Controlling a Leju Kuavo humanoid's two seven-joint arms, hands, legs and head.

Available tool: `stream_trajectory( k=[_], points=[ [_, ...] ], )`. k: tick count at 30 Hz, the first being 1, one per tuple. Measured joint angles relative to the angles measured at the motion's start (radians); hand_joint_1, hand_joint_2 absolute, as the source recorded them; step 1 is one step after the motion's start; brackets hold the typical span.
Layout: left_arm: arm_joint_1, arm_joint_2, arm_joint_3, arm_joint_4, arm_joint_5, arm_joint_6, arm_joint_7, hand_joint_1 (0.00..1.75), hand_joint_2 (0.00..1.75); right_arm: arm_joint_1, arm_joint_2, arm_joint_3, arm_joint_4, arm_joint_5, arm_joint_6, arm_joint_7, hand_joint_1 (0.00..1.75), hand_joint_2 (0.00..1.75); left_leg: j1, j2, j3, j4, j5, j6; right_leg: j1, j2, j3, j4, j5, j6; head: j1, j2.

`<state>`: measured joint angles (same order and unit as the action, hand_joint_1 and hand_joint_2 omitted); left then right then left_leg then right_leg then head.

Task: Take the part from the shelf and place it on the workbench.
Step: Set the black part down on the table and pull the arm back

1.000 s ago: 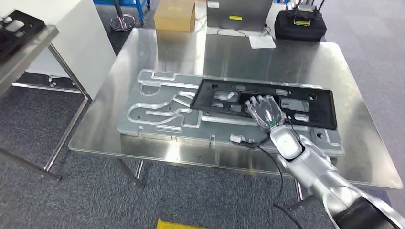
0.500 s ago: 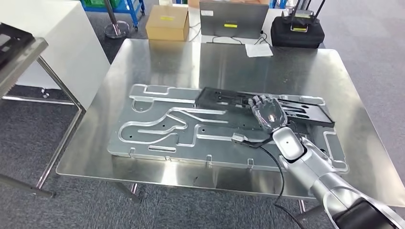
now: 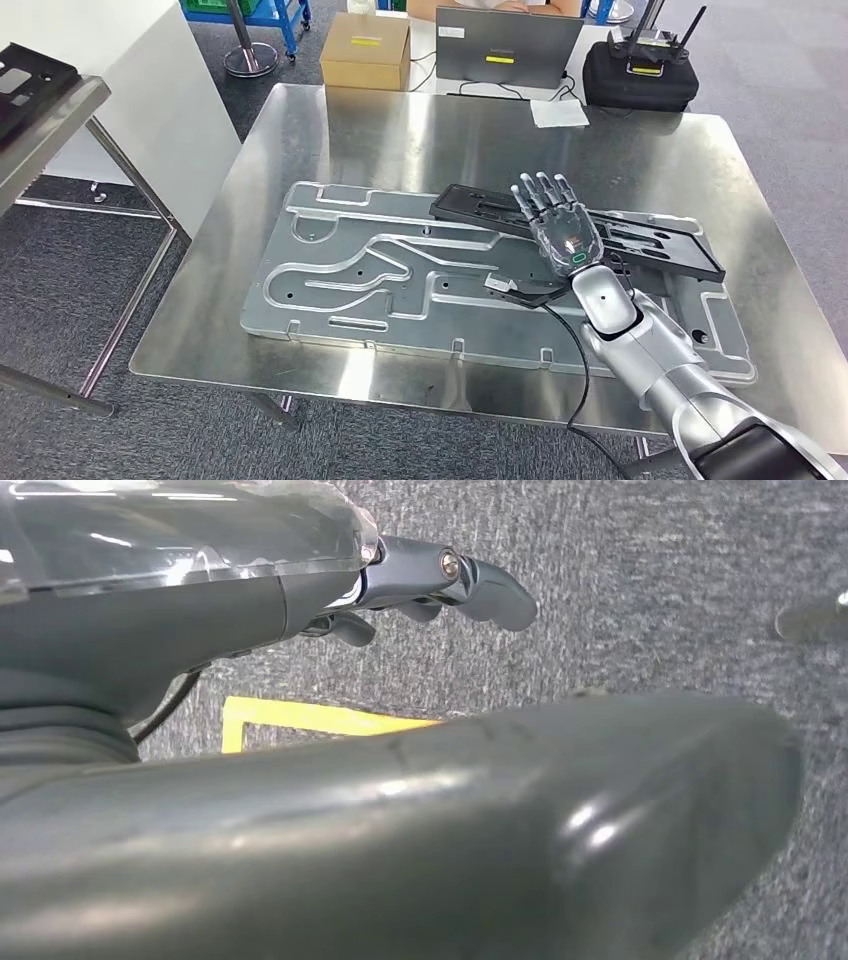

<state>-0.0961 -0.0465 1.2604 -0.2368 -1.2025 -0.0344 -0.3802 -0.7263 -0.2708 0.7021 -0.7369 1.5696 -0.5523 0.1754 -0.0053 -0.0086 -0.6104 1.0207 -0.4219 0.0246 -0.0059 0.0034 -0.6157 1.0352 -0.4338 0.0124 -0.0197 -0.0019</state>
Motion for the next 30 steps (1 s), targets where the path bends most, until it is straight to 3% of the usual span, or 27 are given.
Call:
stream_trajectory(
  k=[4,6,8,9,10,13,15,18,21,22,23,25,26,27,28,30],
  points=[
    [0.001,0.001,0.0,0.001,0.001,-0.001,-0.002,0.0,0.0,0.035,0.016,-0.065,-0.03,0.0,-0.017,-0.014,0.0,0.0,-0.001,0.001,-0.004,0.014,-0.015,-0.019,-0.005,0.0,0.008,-0.019,0.002,-0.015,-0.001,0.0],
    [0.001,0.001,0.0,0.001,0.001,-0.001,-0.004,0.0,0.0,0.049,0.03,-0.102,-0.047,0.0,-0.022,-0.023,0.0,0.0,0.003,0.002,-0.039,0.096,-0.067,-0.031,-0.01,-0.002,0.013,-0.025,0.005,-0.023,-0.004,0.0],
    [0.002,0.001,0.0,0.001,0.001,-0.002,-0.004,0.0,0.0,0.073,0.045,-0.138,-0.07,-0.007,-0.022,-0.045,0.0,0.0,0.01,0.002,-0.095,0.222,-0.127,-0.041,-0.01,-0.004,0.013,-0.025,0.005,-0.026,-0.006,0.0],
    [0.003,0.001,0.0,0.001,0.002,-0.003,-0.004,0.0,0.0,0.094,0.057,-0.164,-0.09,-0.018,-0.017,-0.064,0.0,0.0,0.014,0.003,-0.112,0.261,-0.138,-0.046,-0.011,-0.005,0.013,-0.025,0.004,-0.026,-0.006,0.0],
    [0.004,0.001,0.001,0.001,0.002,-0.003,-0.004,0.0,0.0,0.119,0.073,-0.196,-0.118,-0.038,-0.005,-0.091,0.0,0.0,0.018,0.003,-0.112,0.265,-0.13,-0.05,-0.012,-0.005,0.013,-0.024,0.004,-0.026,-0.005,0.0],
    [0.005,0.001,0.001,0.001,0.003,-0.004,-0.004,0.0,0.0,0.189,0.13,-0.286,-0.214,-0.133,0.058,-0.173,0.0,0.0,0.028,0.003,-0.033,0.118,-0.047,-0.058,-0.018,-0.003,0.012,-0.015,-0.002,-0.017,-0.005,0.0],
    [0.005,0.001,0.001,0.001,0.003,-0.004,-0.004,0.0,0.0,0.205,0.145,-0.304,-0.241,-0.164,0.078,-0.193,0.0,0.0,0.029,0.003,-0.004,0.063,-0.023,-0.06,-0.019,-0.003,0.012,-0.011,-0.005,-0.014,-0.005,0.0],
    [0.004,0.0,0.001,0.001,0.004,-0.005,-0.004,0.0,0.0,0.221,0.16,-0.319,-0.27,-0.204,0.102,-0.211,0.0,0.0,0.029,0.003,0.012,0.033,-0.026,-0.06,-0.018,-0.002,0.011,-0.007,-0.008,-0.009,-0.006,0.0],
    [0.004,-0.004,0.002,0.001,0.01,-0.008,-0.006,0.0,0.0,0.319,0.236,-0.343,-0.452,-0.373,0.202,-0.253,0.0,0.0,0.023,0.001,0.023,0.003,-0.025,-0.029,-0.018,0.0,0.004,0.008,-0.02,0.015,-0.005,0.0],
    [0.004,-0.006,0.002,0.001,0.013,-0.009,-0.007,0.0,0.0,0.351,0.261,-0.345,-0.517,-0.437,0.24,-0.267,0.0,0.0,0.023,0.0,0.022,0.0,-0.02,-0.016,-0.02,0.0,-0.007,0.033,-0.038,0.022,-0.004,0.0],
    [0.003,-0.007,0.003,0.001,0.015,-0.011,-0.008,0.0,0.0,0.366,0.271,-0.343,-0.55,-0.482,0.266,-0.279,0.0,0.0,0.023,0.001,0.023,-0.002,-0.018,-0.011,-0.02,-0.001,-0.027,0.081,-0.067,0.023,-0.003,0.0],
    [0.004,-0.007,0.006,0.001,0.018,-0.013,-0.009,0.0,0.0,0.402,0.29,-0.326,-0.62,-0.579,0.319,-0.298,0.0,0.0,0.021,0.001,0.022,-0.003,-0.018,-0.006,-0.017,-0.001,-0.085,0.208,-0.13,0.023,-0.002,0.0],
    [0.005,-0.008,0.008,0.001,0.022,-0.014,-0.01,0.0,0.0,0.424,0.3,-0.308,-0.66,-0.626,0.339,-0.305,0.0,0.0,0.019,0.001,0.022,-0.002,-0.019,-0.005,-0.017,-0.001,-0.107,0.255,-0.144,0.022,-0.002,0.0],
    [0.005,-0.008,0.01,0.001,0.026,-0.014,-0.011,0.0,0.0,0.444,0.307,-0.286,-0.699,-0.67,0.351,-0.31,0.0,0.0,0.016,0.001,0.022,-0.002,-0.019,-0.005,-0.016,-0.001,-0.113,0.269,-0.139,0.02,-0.002,0.0],
    [0.005,-0.009,0.013,0.001,0.033,-0.015,-0.012,0.0,0.0,0.464,0.315,-0.259,-0.743,-0.715,0.356,-0.317,0.0,0.0,0.014,0.001,0.023,-0.002,-0.02,-0.005,-0.015,-0.001,-0.101,0.244,-0.118,0.015,-0.002,0.0],
    [0.004,-0.013,0.023,0.001,0.05,-0.016,-0.015,0.0,0.0,0.501,0.328,-0.207,-0.838,-0.8,0.33,-0.347,0.0,0.0,0.011,0.001,0.026,-0.001,-0.02,-0.006,-0.009,-0.002,-0.034,0.116,-0.056,0.0,-0.002,0.0]
  ],
)
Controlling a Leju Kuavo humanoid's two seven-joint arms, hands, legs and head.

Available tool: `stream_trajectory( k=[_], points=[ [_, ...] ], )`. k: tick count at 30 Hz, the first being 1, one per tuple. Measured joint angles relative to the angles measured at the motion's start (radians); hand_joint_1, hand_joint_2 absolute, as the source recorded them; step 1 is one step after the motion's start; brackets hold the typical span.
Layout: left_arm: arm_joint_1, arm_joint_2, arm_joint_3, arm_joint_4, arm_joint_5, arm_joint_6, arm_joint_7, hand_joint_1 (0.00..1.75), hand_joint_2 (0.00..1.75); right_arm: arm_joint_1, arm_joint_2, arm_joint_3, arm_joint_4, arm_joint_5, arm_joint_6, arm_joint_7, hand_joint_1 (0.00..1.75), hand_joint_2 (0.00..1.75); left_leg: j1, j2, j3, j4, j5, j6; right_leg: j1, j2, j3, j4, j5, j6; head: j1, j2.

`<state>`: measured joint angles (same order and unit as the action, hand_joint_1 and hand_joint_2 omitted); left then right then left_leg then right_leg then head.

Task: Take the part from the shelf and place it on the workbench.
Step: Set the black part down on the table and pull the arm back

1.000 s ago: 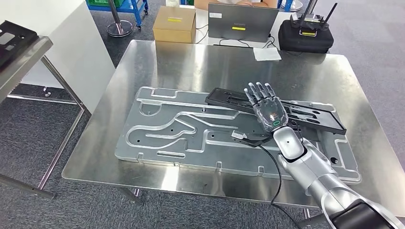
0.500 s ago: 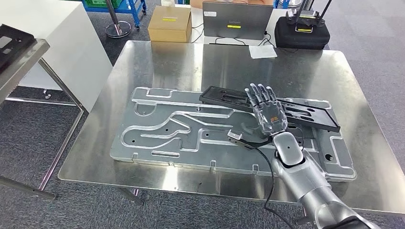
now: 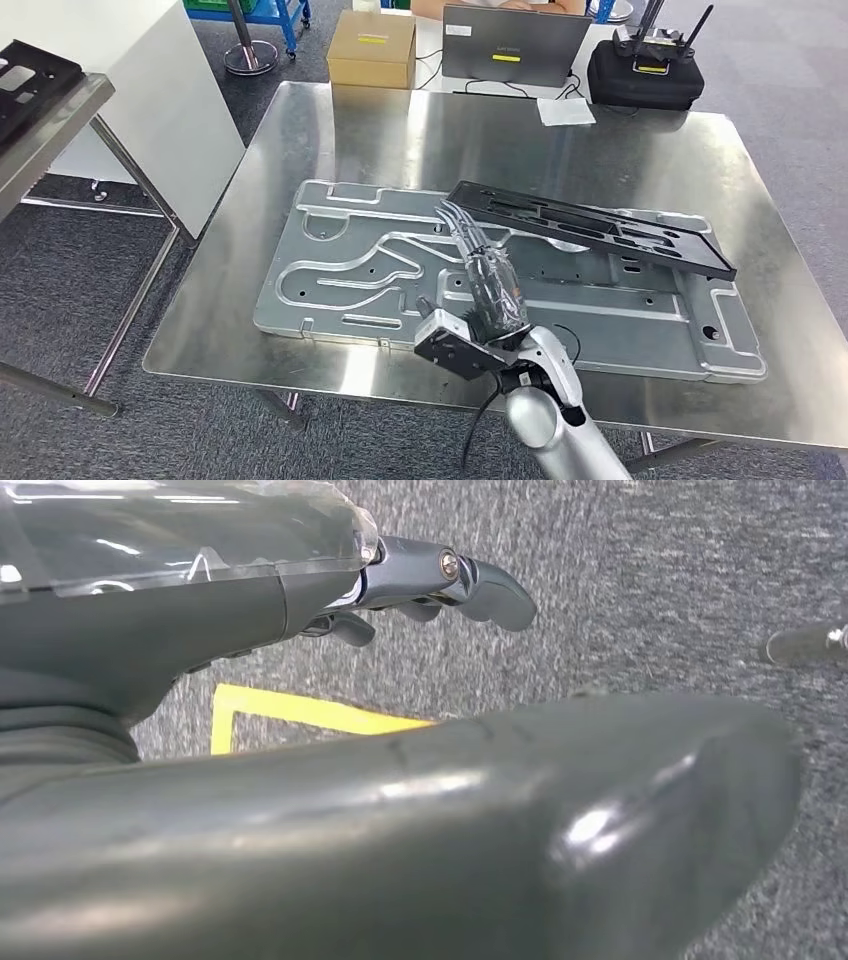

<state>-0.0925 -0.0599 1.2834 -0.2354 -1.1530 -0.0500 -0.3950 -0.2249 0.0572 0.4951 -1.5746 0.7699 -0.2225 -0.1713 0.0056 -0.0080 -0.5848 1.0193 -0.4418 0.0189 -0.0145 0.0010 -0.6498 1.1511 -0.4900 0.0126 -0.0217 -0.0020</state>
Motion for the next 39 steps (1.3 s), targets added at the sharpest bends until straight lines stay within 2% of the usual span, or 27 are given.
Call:
stream_trajectory(
  k=[2,4,6,8,10,11,12,13,15,17,18,21,22,23,25,26,27,28,29,30,32,33,34,36,37,38,39],
  points=[
    [0.001,-0.006,0.014,0.0,0.023,-0.001,-0.003,0.0,0.0,0.049,0.008,0.043,-0.113,-0.072,-0.083,-0.054,0.0,0.0,-0.004,-0.003,0.0,0.003,0.0,-0.005,0.008,-0.002,0.05,-0.099,0.031,-0.012,0.0,0.0],
    [0.005,-0.012,0.031,0.0,0.046,0.0,-0.004,0.0,0.0,0.117,0.006,0.078,-0.242,-0.131,-0.195,-0.118,0.0,0.0,-0.004,-0.004,-0.001,0.003,0.002,-0.014,0.013,-0.002,0.057,-0.118,0.034,-0.016,-0.001,0.0],
    [0.01,-0.014,0.049,0.0,0.064,0.002,-0.005,0.0,0.0,0.196,-0.008,0.1,-0.368,-0.204,-0.28,-0.183,0.0,0.0,-0.003,-0.002,-0.001,0.005,-0.008,-0.026,0.007,-0.004,0.059,-0.129,0.042,-0.023,-0.001,0.0],
    [0.014,-0.016,0.065,0.0,0.076,0.003,-0.005,0.0,0.0,0.268,-0.028,0.11,-0.467,-0.278,-0.323,-0.242,0.0,0.87,0.0,0.0,-0.016,0.057,-0.062,-0.037,0.0,-0.008,0.059,-0.14,0.053,-0.033,-0.002,0.0],
    [0.016,-0.019,0.079,0.0,0.088,0.003,-0.006,0.0,0.0,0.339,-0.045,0.11,-0.537,-0.344,-0.345,-0.302,0.0,1.75,0.005,0.002,-0.055,0.18,-0.146,-0.047,0.001,-0.009,0.049,-0.141,0.061,-0.037,-0.003,0.0],
    [0.017,-0.02,0.085,0.0,0.095,0.004,-0.006,0.0,0.0,0.378,-0.051,0.105,-0.563,-0.383,-0.351,-0.334,0.0,1.75,0.008,0.002,-0.07,0.237,-0.177,-0.051,0.001,-0.01,0.042,-0.14,0.065,-0.036,-0.003,0.0],
    [0.017,-0.021,0.092,0.0,0.102,0.004,-0.006,0.0,0.0,0.422,-0.054,0.094,-0.587,-0.437,-0.348,-0.37,0.0,1.31,0.01,0.002,-0.07,0.266,-0.19,-0.055,0.001,-0.01,0.035,-0.139,0.07,-0.034,-0.003,0.0],
    [0.018,-0.022,0.099,0.0,0.108,0.004,-0.007,0.0,0.0,0.468,-0.056,0.073,-0.607,-0.504,-0.334,-0.408,0.0,0.87,0.012,0.002,-0.049,0.251,-0.181,-0.058,-0.001,-0.011,0.027,-0.136,0.075,-0.031,-0.003,0.0],
    [0.018,-0.023,0.112,0.0,0.119,0.006,-0.008,0.0,0.0,0.558,-0.051,0.007,-0.637,-0.633,-0.255,-0.474,0.0,0.0,0.018,0.001,0.044,0.12,-0.138,-0.061,-0.004,-0.011,0.011,-0.125,0.084,-0.021,-0.003,0.0],
    [0.017,-0.026,0.122,0.0,0.126,0.007,-0.009,0.0,0.0,0.634,-0.016,-0.095,-0.652,-0.714,-0.106,-0.51,0.0,0.0,0.015,-0.003,0.112,0.007,-0.112,-0.052,-0.003,-0.01,0.001,-0.115,0.091,-0.008,-0.001,0.0],
    [0.018,-0.028,0.128,0.0,0.13,0.007,-0.009,0.0,0.0,0.664,0.016,-0.159,-0.653,-0.737,-0.008,-0.516,0.0,0.0,0.012,-0.005,0.123,-0.013,-0.108,-0.045,-0.002,-0.009,0.0,-0.113,0.096,-0.001,0.0,0.0],
    [0.02,-0.033,0.142,0.0,0.139,0.007,-0.011,0.0,0.0,0.72,0.124,-0.374,-0.643,-0.776,0.231,-0.522,0.0,0.0,0.008,-0.002,0.109,-0.014,-0.084,-0.017,-0.006,-0.006,-0.003,-0.118,0.108,0.02,0.003,0.0],
    [0.02,-0.035,0.146,0.0,0.14,0.007,-0.012,0.0,0.0,0.732,0.152,-0.437,-0.638,-0.781,0.262,-0.523,0.0,0.0,0.009,0.001,0.1,-0.015,-0.072,-0.008,-0.008,-0.004,-0.01,-0.106,0.087,0.025,0.004,0.0],
    [0.02,-0.037,0.149,0.0,0.142,0.007,-0.012,0.0,0.0,0.742,0.174,-0.49,-0.631,-0.783,0.273,-0.523,0.0,0.0,0.01,0.004,0.087,-0.017,-0.06,-0.001,-0.009,-0.003,-0.023,-0.074,0.046,0.028,0.005,0.0],
    [0.02,-0.039,0.154,0.0,0.145,0.008,-0.014,0.0,0.0,0.756,0.205,-0.569,-0.613,-0.781,0.266,-0.524,0.0,0.0,0.008,0.009,0.06,-0.017,-0.039,0.008,-0.008,-0.002,-0.053,0.039,-0.061,0.031,0.008,0.0],
    [0.02,-0.04,0.155,0.0,0.146,0.008,-0.014,0.0,0.0,0.761,0.217,-0.597,-0.6,-0.778,0.256,-0.523,0.0,0.0,0.006,0.011,0.046,-0.016,-0.029,0.01,-0.008,-0.002,-0.062,0.097,-0.096,0.032,0.008,0.0],
    [0.021,-0.041,0.157,0.0,0.146,0.008,-0.014,0.0,0.0,0.766,0.226,-0.621,-0.586,-0.773,0.246,-0.523,0.0,0.0,0.004,0.013,0.032,-0.014,-0.019,0.01,-0.007,-0.002,-0.059,0.136,-0.107,0.032,0.008,0.0],
    [0.021,-0.042,0.159,0.0,0.147,0.008,-0.014,0.0,0.0,0.77,0.234,-0.639,-0.572,-0.769,0.235,-0.522,0.0,0.0,0.002,0.014,0.018,-0.011,-0.009,0.009,-0.007,-0.002,-0.04,0.144,-0.096,0.03,0.008,0.0],
    [0.021,-0.044,0.16,0.0,0.147,0.008,-0.014,0.0,0.0,0.773,0.241,-0.654,-0.558,-0.764,0.225,-0.521,0.0,0.0,0.0,0.015,0.004,-0.008,0.0,0.007,-0.007,-0.002,-0.004,0.118,-0.071,0.026,0.008,0.0],
    [0.02,-0.046,0.161,0.0,0.148,0.008,-0.015,0.0,0.0,0.775,0.246,-0.665,-0.546,-0.758,0.214,-0.519,0.0,0.0,-0.001,0.016,-0.008,-0.004,0.008,0.005,-0.005,-0.002,0.049,0.061,-0.048,0.02,0.008,0.0],
    [0.019,-0.051,0.162,0.0,0.15,0.009,-0.016,0.0,0.0,0.777,0.255,-0.681,-0.524,-0.744,0.191,-0.513,0.0,0.0,-0.005,0.016,-0.026,0.0,0.023,-0.002,0.001,-0.003,0.154,-0.078,-0.042,0.008,0.007,0.0],
    [0.018,-0.053,0.163,0.0,0.152,0.009,-0.017,0.0,0.0,0.777,0.259,-0.688,-0.513,-0.728,0.174,-0.506,0.0,0.0,-0.006,0.017,-0.029,0.0,0.031,-0.007,0.005,-0.003,0.183,-0.126,-0.05,0.003,0.009,0.0],
    [0.018,-0.055,0.165,0.0,0.154,0.01,-0.018,0.0,0.0,0.778,0.262,-0.697,-0.499,-0.701,0.153,-0.493,0.0,0.0,-0.005,0.017,-0.03,-0.002,0.039,-0.014,0.009,-0.003,0.193,-0.151,-0.055,-0.002,0.01,0.0],
    [0.02,-0.058,0.172,0.0,0.16,0.011,-0.018,0.0,0.0,0.774,0.267,-0.721,-0.444,-0.609,0.1,-0.447,0.0,0.0,-0.002,0.017,-0.031,-0.008,0.052,-0.027,0.01,-0.004,0.184,-0.162,-0.037,-0.014,0.015,0.0],
    [0.021,-0.061,0.175,0.0,0.162,0.013,-0.019,0.0,0.0,0.764,0.27,-0.74,-0.395,-0.557,0.077,-0.432,0.0,0.0,-0.001,0.016,-0.036,-0.001,0.038,-0.033,0.008,-0.006,0.176,-0.167,-0.024,-0.021,0.015,0.0],
    [0.022,-0.063,0.177,0.0,0.163,0.014,-0.019,0.0,0.0,0.75,0.273,-0.763,-0.336,-0.509,0.06,-0.425,0.0,0.0,0.0,0.014,-0.044,0.021,0.006,-0.038,0.005,-0.009,0.165,-0.171,-0.011,-0.029,0.013,0.0],
    [0.023,-0.065,0.179,0.0,0.164,0.016,-0.019,0.0,0.0,0.733,0.275,-0.79,-0.272,-0.466,0.044,-0.427,0.0,0.0,0.003,0.013,-0.056,0.061,-0.043,-0.043,0.004,-0.012,0.153,-0.174,0.002,-0.035,0.012,0.0]
  ],
)
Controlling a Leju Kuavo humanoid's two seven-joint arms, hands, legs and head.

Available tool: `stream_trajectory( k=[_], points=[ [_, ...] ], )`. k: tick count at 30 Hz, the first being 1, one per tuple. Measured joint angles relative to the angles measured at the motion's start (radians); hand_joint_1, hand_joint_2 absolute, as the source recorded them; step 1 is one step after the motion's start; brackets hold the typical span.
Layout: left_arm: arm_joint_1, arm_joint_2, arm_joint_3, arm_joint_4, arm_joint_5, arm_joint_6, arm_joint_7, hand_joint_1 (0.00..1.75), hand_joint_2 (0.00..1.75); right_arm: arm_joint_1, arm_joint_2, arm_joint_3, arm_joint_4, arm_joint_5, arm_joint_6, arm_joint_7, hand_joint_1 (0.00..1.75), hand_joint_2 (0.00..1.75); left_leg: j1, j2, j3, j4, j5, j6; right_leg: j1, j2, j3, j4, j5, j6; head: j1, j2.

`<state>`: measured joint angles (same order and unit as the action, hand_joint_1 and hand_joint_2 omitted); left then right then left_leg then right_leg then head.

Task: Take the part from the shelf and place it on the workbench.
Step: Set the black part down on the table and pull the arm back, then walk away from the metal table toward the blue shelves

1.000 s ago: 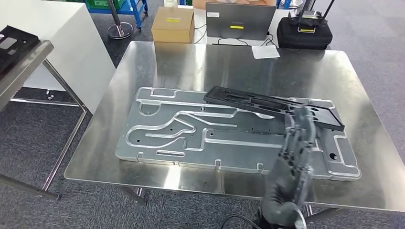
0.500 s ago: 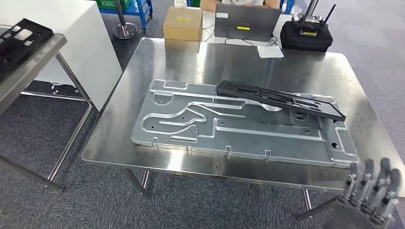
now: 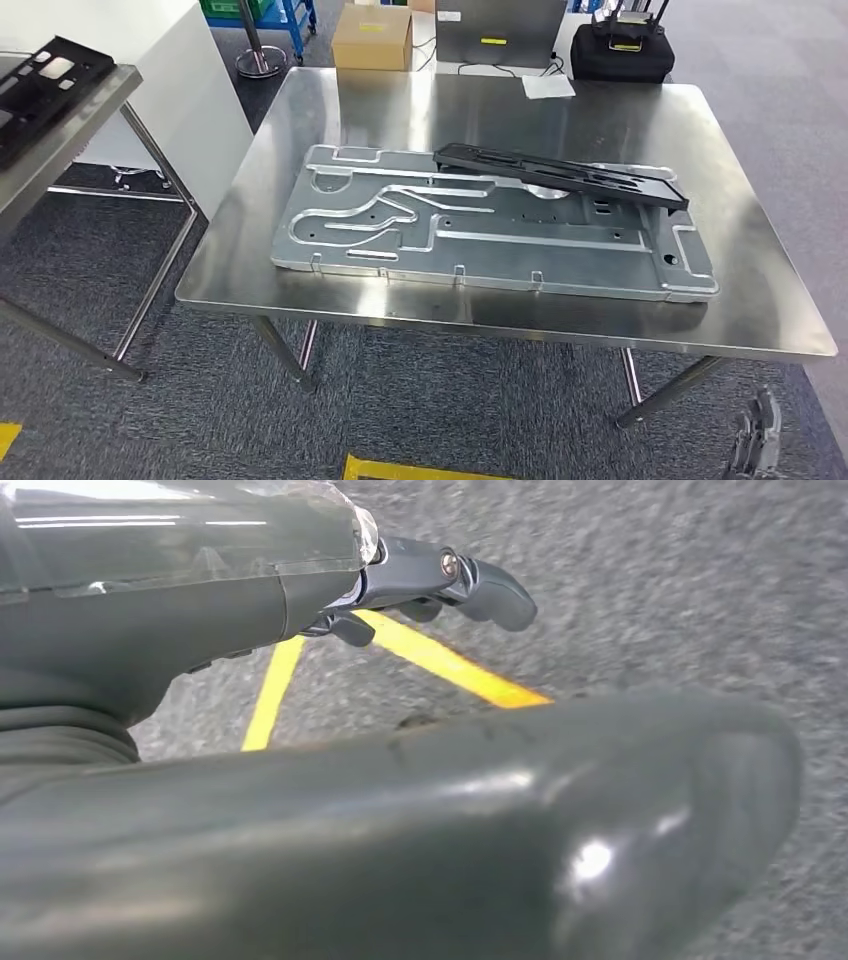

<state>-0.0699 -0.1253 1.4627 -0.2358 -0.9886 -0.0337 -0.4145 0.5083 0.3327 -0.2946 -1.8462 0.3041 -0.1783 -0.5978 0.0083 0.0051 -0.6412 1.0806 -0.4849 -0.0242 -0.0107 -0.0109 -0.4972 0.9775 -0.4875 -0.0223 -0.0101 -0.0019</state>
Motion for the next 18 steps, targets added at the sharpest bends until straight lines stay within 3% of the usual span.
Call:
stream_trajectory(
  k=[2,3,4,5,6,7,9,10,12,13,14,17,18],
  points=[
    [0.001,-0.005,0.003,0.0,0.001,0.002,0.0,0.0,0.0,-0.044,0.004,-0.064,0.148,0.09,-0.038,-0.004,0.0,0.0,0.002,-0.001,-0.024,0.117,-0.095,-0.01,0.001,-0.008,-0.03,0.001,0.023,-0.005,-0.002,0.0],
    [0.001,-0.007,0.004,0.0,0.002,0.003,0.0,0.0,0.0,-0.071,0.005,-0.103,0.23,0.136,-0.055,-0.004,0.0,0.0,0.004,-0.001,-0.028,0.168,-0.111,-0.014,0.001,-0.013,-0.046,0.004,0.034,-0.004,-0.002,0.0],
    [0.001,-0.008,0.004,0.0,0.002,0.003,0.0,0.0,0.0,-0.099,0.006,-0.147,0.314,0.178,-0.067,-0.01,0.0,0.0,0.005,0.0,-0.019,0.195,-0.101,-0.018,0.0,-0.021,-0.063,0.008,0.044,-0.002,-0.002,0.0],
    [0.0,-0.01,0.005,0.0,0.002,0.003,0.0,0.0,0.0,-0.126,0.008,-0.191,0.392,0.208,-0.071,-0.015,0.0,0.0,0.007,0.001,0.004,0.191,-0.072,-0.021,0.0,-0.029,-0.081,0.015,0.053,0.001,-0.002,0.0],
    [-0.001,-0.011,0.005,0.0,0.002,0.003,0.0,0.0,0.0,-0.15,0.01,-0.232,0.46,0.23,-0.073,-0.017,0.0,0.0,0.008,0.006,0.043,0.155,-0.042,-0.023,-0.001,-0.038,-0.098,0.024,0.06,0.005,-0.002,0.0],
    [-0.003,-0.012,0.005,0.0,0.002,0.003,0.0,0.0,0.0,-0.172,0.011,-0.271,0.52,0.247,-0.074,-0.012,0.0,0.0,0.009,0.019,0.096,0.092,-0.029,-0.024,-0.002,-0.046,-0.113,0.034,0.065,0.01,-0.002,0.0],
    [-0.009,-0.013,0.005,-0.001,0.003,0.005,0.0,0.0,0.0,-0.216,0.013,-0.347,0.628,0.278,-0.075,0.01,0.0,0.0,0.005,0.042,0.184,-0.038,-0.047,-0.012,0.0,-0.063,-0.132,0.052,0.075,0.022,-0.002,0.0],
    [-0.01,-0.014,0.005,-0.001,0.004,0.006,0.0,0.0,0.0,-0.241,0.014,-0.39,0.682,0.298,-0.077,0.022,0.0,0.0,0.001,0.048,0.203,-0.075,-0.06,-0.002,0.0,-0.071,-0.135,0.056,0.081,0.029,-0.002,0.0],
    [-0.006,-0.014,0.007,-0.001,0.006,0.009,0.0,0.0,0.0,-0.291,0.015,-0.481,0.788,0.343,-0.084,0.041,0.0,0.0,-0.003,0.039,0.196,-0.089,-0.053,0.022,-0.002,-0.085,-0.135,0.055,0.096,0.043,-0.003,0.0],
    [-0.005,-0.015,0.008,-0.001,0.006,0.011,0.0,0.0,0.0,-0.312,0.015,-0.526,0.836,0.362,-0.09,0.049,0.0,0.0,-0.003,0.035,0.188,-0.091,-0.041,0.032,-0.006,-0.077,-0.138,0.06,0.088,0.05,-0.004,0.0],
    [-0.004,-0.015,0.009,-0.001,0.007,0.013,0.001,0.0,0.0,-0.328,0.014,-0.566,0.88,0.376,-0.095,0.057,0.0,0.0,-0.002,0.029,0.177,-0.094,-0.028,0.04,-0.008,-0.06,-0.144,0.077,0.059,0.057,-0.005,0.0],
    [-0.004,-0.019,0.012,-0.002,0.008,0.018,0.003,0.0,0.0,-0.358,0.012,-0.663,0.981,0.401,-0.11,0.074,0.0,0.0,-0.004,0.006,0.127,-0.094,0.015,0.054,-0.011,-0.001,-0.178,0.23,-0.099,0.067,-0.002,0.0],
    [-0.004,-0.02,0.013,-0.002,0.008,0.019,0.003,0.0,0.0,-0.368,0.01,-0.688,1.008,0.407,-0.114,0.079,0.0,0.0,-0.005,-0.003,0.108,-0.093,0.029,0.055,-0.01,0.005,-0.183,0.284,-0.125,0.067,-0.002,0.0]
  ],
)
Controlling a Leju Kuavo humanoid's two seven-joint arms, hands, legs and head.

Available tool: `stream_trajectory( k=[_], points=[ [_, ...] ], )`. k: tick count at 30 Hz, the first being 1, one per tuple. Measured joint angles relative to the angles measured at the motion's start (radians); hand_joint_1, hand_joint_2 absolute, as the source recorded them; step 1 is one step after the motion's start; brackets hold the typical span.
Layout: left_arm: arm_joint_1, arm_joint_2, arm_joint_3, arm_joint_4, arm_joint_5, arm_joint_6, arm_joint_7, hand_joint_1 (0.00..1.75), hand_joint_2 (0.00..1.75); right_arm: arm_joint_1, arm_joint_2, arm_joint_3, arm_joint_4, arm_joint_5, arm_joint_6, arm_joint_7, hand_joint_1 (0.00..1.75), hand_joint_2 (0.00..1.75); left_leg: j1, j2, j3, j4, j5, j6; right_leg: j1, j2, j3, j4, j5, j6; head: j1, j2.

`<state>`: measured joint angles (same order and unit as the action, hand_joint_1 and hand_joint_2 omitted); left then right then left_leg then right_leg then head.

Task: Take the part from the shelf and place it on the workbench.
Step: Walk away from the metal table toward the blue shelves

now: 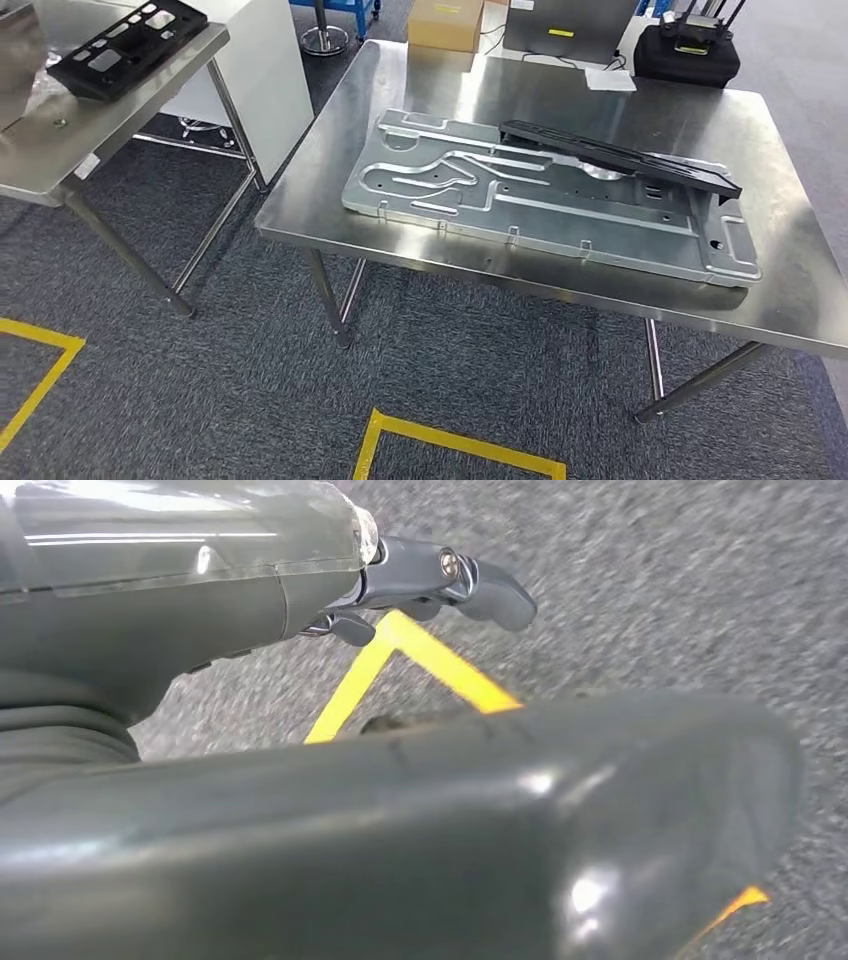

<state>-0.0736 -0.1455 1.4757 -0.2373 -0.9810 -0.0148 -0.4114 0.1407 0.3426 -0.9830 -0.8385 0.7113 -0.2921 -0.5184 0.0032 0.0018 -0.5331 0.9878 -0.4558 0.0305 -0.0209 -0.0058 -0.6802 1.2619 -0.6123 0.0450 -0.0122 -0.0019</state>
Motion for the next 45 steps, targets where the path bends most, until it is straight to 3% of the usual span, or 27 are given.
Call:
stream_trajectory(
  k=[1,2,3,4,6,8,10,11,14,16,18,20,21,22,24,25,27,29,31,33,35,36,38,40,42,44,45],
  points=[
    [0.001,-0.001,0.001,0.0,0.0,0.0,0.0,0.0,0.0,-0.01,-0.002,-0.021,0.023,0.007,-0.003,0.005,0.0,0.0,-0.001,-0.009,-0.018,0.002,0.014,-0.001,0.001,0.002,0.007,0.03,0.001,-0.002,0.0,0.0],
    [0.001,-0.002,0.002,0.0,0.0,0.0,0.0,0.0,0.0,-0.021,-0.005,-0.04,0.045,0.015,-0.006,0.011,0.0,0.0,-0.002,-0.019,-0.036,0.004,0.026,-0.003,0.001,0.005,0.029,0.028,0.023,-0.005,0.0,0.0],
    [0.001,-0.002,0.002,0.0,-0.001,0.001,-0.002,0.0,0.0,-0.031,-0.007,-0.057,0.065,0.024,-0.01,0.017,0.0,0.0,-0.002,-0.03,-0.054,0.006,0.038,-0.006,0.003,0.01,0.07,-0.009,0.054,-0.01,0.0,0.0],
    [0.0,-0.004,0.002,0.0,-0.002,0.002,-0.003,0.0,0.0,-0.04,-0.01,-0.073,0.084,0.034,-0.013,0.023,0.0,0.0,-0.002,-0.04,-0.068,0.008,0.048,-0.009,0.005,0.025,0.122,-0.072,0.076,-0.017,0.0,0.0],
    [-0.003,-0.007,0.002,0.0,-0.005,0.006,-0.008,0.0,0.0,-0.057,-0.017,-0.105,0.119,0.054,-0.019,0.034,0.0,0.0,-0.004,-0.059,-0.087,0.011,0.067,-0.017,0.008,0.063,0.227,-0.223,0.07,-0.032,-0.001,0.0],
    [-0.003,-0.01,0.003,-0.001,-0.008,0.01,-0.01,0.0,0.0,-0.071,-0.022,-0.138,0.153,0.08,-0.03,0.049,0.0,0.0,-0.004,-0.078,-0.094,0.01,0.086,-0.03,0.013,0.073,0.27,-0.295,0.048,-0.041,0.001,0.0],
    [0.002,-0.01,0.003,-0.001,-0.011,0.015,-0.01,0.0,0.0,-0.086,-0.026,-0.17,0.187,0.107,-0.043,0.072,0.0,0.0,-0.001,-0.085,-0.103,0.011,0.094,-0.042,0.012,0.05,0.264,-0.301,0.06,-0.052,0.003,0.0],
    [0.004,-0.01,0.003,-0.002,-0.011,0.016,-0.01,0.0,0.0,-0.091,-0.028,-0.184,0.204,0.118,-0.046,0.083,0.0,0.0,0.0,-0.073,-0.113,0.029,0.077,-0.046,0.011,0.037,0.258,-0.304,0.07,-0.06,0.0,0.0],
    [0.003,-0.01,0.003,-0.002,-0.012,0.018,-0.009,0.0,0.0,-0.097,-0.035,-0.217,0.245,0.133,-0.049,0.103,0.0,0.0,0.006,-0.022,-0.172,0.194,-0.048,-0.058,0.011,-0.005,0.233,-0.303,0.09,-0.072,-0.009,0.0],
    [0.004,-0.01,0.003,-0.002,-0.012,0.018,-0.009,0.0,0.0,-0.099,-0.04,-0.231,0.267,0.139,-0.048,0.112,0.0,0.0,0.011,-0.013,-0.19,0.291,-0.084,-0.069,0.011,-0.035,0.216,-0.296,0.097,-0.069,-0.01,0.0],
    [0.005,-0.01,0.003,-0.002,-0.014,0.018,-0.008,0.0,0.0,-0.105,-0.045,-0.243,0.289,0.155,-0.047,0.139,0.0,0.0,0.015,-0.002,-0.136,0.248,-0.052,-0.074,0.011,-0.061,0.202,-0.286,0.099,-0.066,-0.01,0.0],
    [0.003,-0.01,0.003,-0.002,-0.015,0.02,-0.006,0.0,0.0,-0.114,-0.051,-0.256,0.316,0.178,-0.048,0.184,0.0,0.0,0.014,0.029,-0.037,0.11,-0.021,-0.067,0.012,-0.083,0.195,-0.275,0.099,-0.059,-0.01,0.0],
    [0.002,-0.009,0.003,-0.003,-0.015,0.021,-0.005,0.0,0.0,-0.119,-0.054,-0.263,0.331,0.187,-0.05,0.205,0.0,0.0,0.01,0.045,-0.007,0.062,-0.013,-0.059,0.014,-0.092,0.194,-0.271,0.098,-0.054,-0.008,0.0],
    [0.001,-0.009,0.003,-0.003,-0.015,0.021,-0.004,0.0,0.0,-0.125,-0.057,-0.269,0.345,0.193,-0.051,0.223,0.0,0.0,0.006,0.056,0.007,0.032,-0.016,-0.05,0.015,-0.1,0.193,-0.268,0.097,-0.047,-0.007,0.0],
    [0.002,-0.007,0.003,-0.004,-0.015,0.022,-0.002,0.0,0.0,-0.136,-0.062,-0.279,0.369,0.2,-0.052,0.243,0.0,0.0,0.001,0.049,0.0,0.023,-0.017,-0.032,0.018,-0.115,0.195,-0.268,0.098,-0.034,-0.005,0.0],
    [0.003,-0.007,0.003,-0.004,-0.015,0.022,-0.002,0.0,0.0,-0.141,-0.066,-0.281,0.378,0.203,-0.053,0.251,0.0,0.0,0.004,0.041,0.0,0.015,-0.016,-0.025,0.016,-0.11,0.195,-0.265,0.095,-0.028,-0.005,0.0],
    [0.002,-0.007,0.003,-0.005,-0.015,0.022,-0.001,0.0,0.0,-0.145,-0.073,-0.288,0.398,0.206,-0.056,0.272,0.0,0.0,0.008,0.023,-0.004,0.007,-0.004,-0.01,0.013,-0.064,0.175,-0.221,0.06,-0.017,-0.002,0.0],
    [-0.001,-0.007,0.003,-0.005,-0.013,0.022,-0.001,0.0,0.0,-0.145,-0.08,-0.3,0.42,0.206,-0.057,0.299,0.0,0.0,0.008,0.004,-0.015,0.006,0.006,-0.001,0.009,-0.012,0.118,-0.101,-0.013,-0.012,0.001,0.0],
    [-0.001,-0.006,0.003,-0.005,-0.011,0.024,-0.002,0.0,0.0,-0.146,-0.087,-0.312,0.441,0.205,-0.055,0.318,0.0,0.0,0.007,-0.02,-0.024,0.008,0.012,0.0,0.008,0.0,0.067,0.005,-0.051,-0.012,0.001,0.0],
    [-0.001,-0.004,0.003,-0.005,-0.007,0.025,-0.006,0.0,0.0,-0.148,-0.094,-0.322,0.458,0.202,-0.049,0.321,0.0,0.0,0.006,-0.046,-0.027,0.01,0.016,-0.003,0.007,0.005,0.08,-0.026,-0.006,-0.015,0.001,0.0],
    [-0.003,-0.002,0.003,-0.006,-0.004,0.026,-0.013,0.0,0.0,-0.15,-0.099,-0.329,0.471,0.198,-0.041,0.314,0.0,0.0,0.005,-0.07,-0.029,0.014,0.018,-0.009,0.006,0.039,0.141,-0.161,0.069,-0.022,0.001,0.0],
    [-0.005,0.0,0.003,-0.006,-0.003,0.026,-0.016,0.0,0.0,-0.151,-0.101,-0.332,0.477,0.196,-0.038,0.311,0.0,0.0,0.004,-0.08,-0.032,0.017,0.019,-0.013,0.006,0.059,0.163,-0.216,0.091,-0.025,0.0,0.0],
    [-0.008,0.003,0.003,-0.006,-0.002,0.026,-0.02,0.0,0.0,-0.156,-0.103,-0.339,0.489,0.193,-0.036,0.31,0.0,0.0,0.002,-0.098,-0.04,0.02,0.024,-0.025,0.008,0.078,0.176,-0.259,0.1,-0.032,0.0,0.0],
    [-0.005,0.007,0.003,-0.007,-0.003,0.025,-0.025,0.0,0.0,-0.163,-0.105,-0.345,0.5,0.193,-0.035,0.313,0.0,0.0,0.005,-0.112,-0.048,0.02,0.029,-0.038,0.007,0.055,0.176,-0.264,0.106,-0.042,0.0,0.0],
    [-0.003,0.01,0.003,-0.008,-0.007,0.025,-0.029,0.0,0.0,-0.167,-0.107,-0.348,0.509,0.194,-0.035,0.32,0.0,0.0,0.006,-0.081,-0.069,0.058,0.003,-0.047,0.004,0.03,0.176,-0.271,0.113,-0.057,-0.004,0.0],
    [-0.004,0.01,0.002,-0.008,-0.013,0.026,-0.028,0.0,0.0,-0.167,-0.11,-0.35,0.518,0.195,-0.036,0.328,0.0,0.0,0.007,-0.032,-0.119,0.17,-0.063,-0.054,0.006,0.004,0.173,-0.273,0.116,-0.065,-0.008,0.0],
    [-0.005,0.01,0.002,-0.008,-0.017,0.03,-0.024,0.0,0.0,-0.166,-0.112,-0.352,0.522,0.196,-0.037,0.334,0.0,0.0,0.008,-0.021,-0.147,0.236,-0.093,-0.057,0.009,-0.011,0.171,-0.272,0.115,-0.067,-0.009,0.0]
  ],
)
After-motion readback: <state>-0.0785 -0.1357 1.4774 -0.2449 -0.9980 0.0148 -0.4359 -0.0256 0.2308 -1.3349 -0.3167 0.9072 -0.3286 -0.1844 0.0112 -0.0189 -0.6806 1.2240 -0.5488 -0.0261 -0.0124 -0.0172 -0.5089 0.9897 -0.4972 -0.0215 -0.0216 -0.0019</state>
